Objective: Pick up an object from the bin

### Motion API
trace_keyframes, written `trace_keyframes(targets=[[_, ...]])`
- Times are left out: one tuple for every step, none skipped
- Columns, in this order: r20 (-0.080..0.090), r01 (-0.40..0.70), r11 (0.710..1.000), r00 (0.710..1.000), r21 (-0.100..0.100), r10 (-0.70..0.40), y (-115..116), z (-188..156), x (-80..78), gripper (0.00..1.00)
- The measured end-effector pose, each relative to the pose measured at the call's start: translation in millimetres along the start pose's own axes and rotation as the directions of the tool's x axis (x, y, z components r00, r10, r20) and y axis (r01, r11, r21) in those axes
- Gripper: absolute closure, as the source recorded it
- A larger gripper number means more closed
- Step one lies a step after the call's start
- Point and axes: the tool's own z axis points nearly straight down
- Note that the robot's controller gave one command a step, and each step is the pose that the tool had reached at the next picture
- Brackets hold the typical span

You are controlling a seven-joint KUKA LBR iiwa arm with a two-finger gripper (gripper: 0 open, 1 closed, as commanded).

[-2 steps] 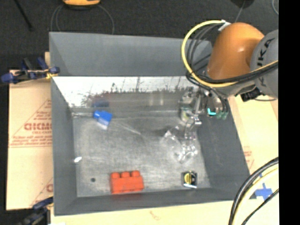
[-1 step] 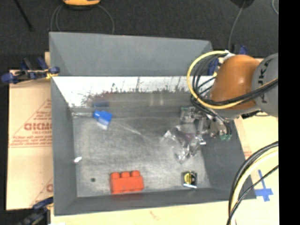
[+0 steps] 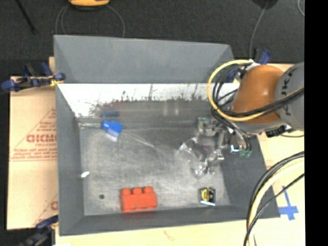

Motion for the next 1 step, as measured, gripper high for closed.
trace_keyframes(targets=[[0.004,-0.014,1.0,1.0,0.001,0.014,-0.5,0.1,-0.9,0.0]])
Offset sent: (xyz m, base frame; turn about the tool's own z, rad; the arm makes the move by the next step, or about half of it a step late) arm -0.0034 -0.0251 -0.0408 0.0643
